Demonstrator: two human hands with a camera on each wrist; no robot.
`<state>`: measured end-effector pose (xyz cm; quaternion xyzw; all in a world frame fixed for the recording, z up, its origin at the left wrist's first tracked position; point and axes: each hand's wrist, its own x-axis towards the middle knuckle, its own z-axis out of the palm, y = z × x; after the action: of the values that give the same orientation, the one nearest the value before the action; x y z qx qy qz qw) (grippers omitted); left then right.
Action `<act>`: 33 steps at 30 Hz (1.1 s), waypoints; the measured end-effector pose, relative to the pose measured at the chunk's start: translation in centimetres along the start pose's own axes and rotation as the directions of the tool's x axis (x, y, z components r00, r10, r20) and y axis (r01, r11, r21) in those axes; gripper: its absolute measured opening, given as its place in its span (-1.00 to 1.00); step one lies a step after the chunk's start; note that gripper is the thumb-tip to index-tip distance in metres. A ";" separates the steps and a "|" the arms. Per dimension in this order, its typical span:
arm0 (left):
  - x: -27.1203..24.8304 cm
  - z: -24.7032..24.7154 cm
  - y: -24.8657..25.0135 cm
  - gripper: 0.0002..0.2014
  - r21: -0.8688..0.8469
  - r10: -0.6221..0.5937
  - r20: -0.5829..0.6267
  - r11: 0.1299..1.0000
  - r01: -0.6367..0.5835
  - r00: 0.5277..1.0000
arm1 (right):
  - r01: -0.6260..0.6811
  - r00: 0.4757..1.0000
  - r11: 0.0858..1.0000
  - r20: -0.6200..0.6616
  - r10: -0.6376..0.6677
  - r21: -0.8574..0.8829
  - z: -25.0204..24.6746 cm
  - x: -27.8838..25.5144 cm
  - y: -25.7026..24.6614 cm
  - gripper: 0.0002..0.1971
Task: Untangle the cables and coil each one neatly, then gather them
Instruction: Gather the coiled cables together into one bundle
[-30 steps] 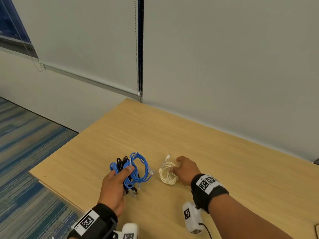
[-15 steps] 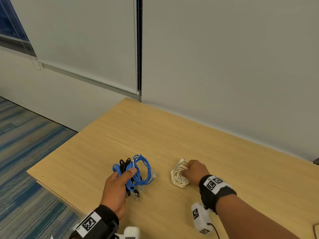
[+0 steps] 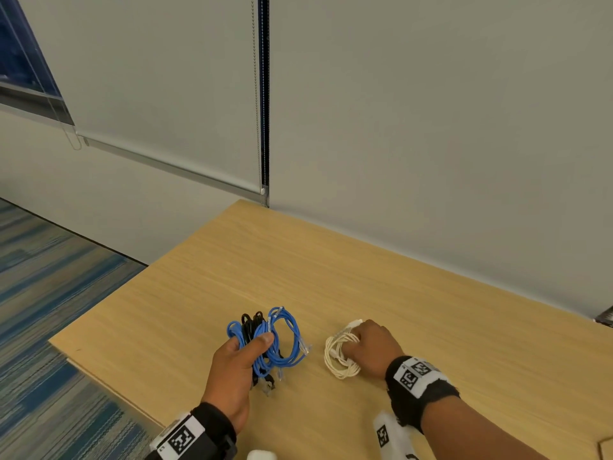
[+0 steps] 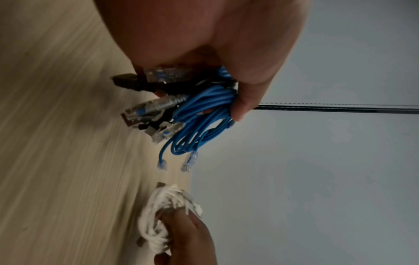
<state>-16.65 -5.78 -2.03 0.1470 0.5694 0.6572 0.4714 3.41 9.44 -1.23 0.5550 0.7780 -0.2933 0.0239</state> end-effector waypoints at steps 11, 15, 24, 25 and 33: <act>-0.3 2.7 0.7 -0.78 0.051 -0.078 0.194 0.996 0.070 0.978 | -0.013 0.920 0.378 0.159 -0.358 0.926 -3.7 -4.9 -3.9 -0.81; -1.1 3.8 0.1 -0.63 -0.046 -0.086 0.309 0.993 0.105 0.947 | 0.157 0.981 0.578 -0.059 -0.185 0.801 -3.2 -4.6 -3.6 -0.82; -2.1 5.4 -0.5 -0.45 -0.076 -0.099 0.440 0.986 0.147 0.892 | 0.317 0.946 0.826 -0.220 -0.239 0.465 -1.2 -5.0 -4.2 -0.89; -2.0 5.4 -0.5 -0.39 -0.067 -0.094 0.436 0.988 0.137 0.895 | 0.320 0.946 0.837 -0.204 -0.254 0.444 -1.2 -5.1 -4.4 -0.86; -0.6 5.0 -0.4 -0.54 -0.002 0.021 0.342 1.000 -0.022 0.940 | 0.394 0.919 0.833 -0.150 -0.365 0.388 -3.1 -5.8 -5.0 -0.73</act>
<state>-12.54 -3.23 -0.67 0.2655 0.4781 0.6261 0.5558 2.10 4.96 5.58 0.3918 0.7938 -0.4294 -0.1789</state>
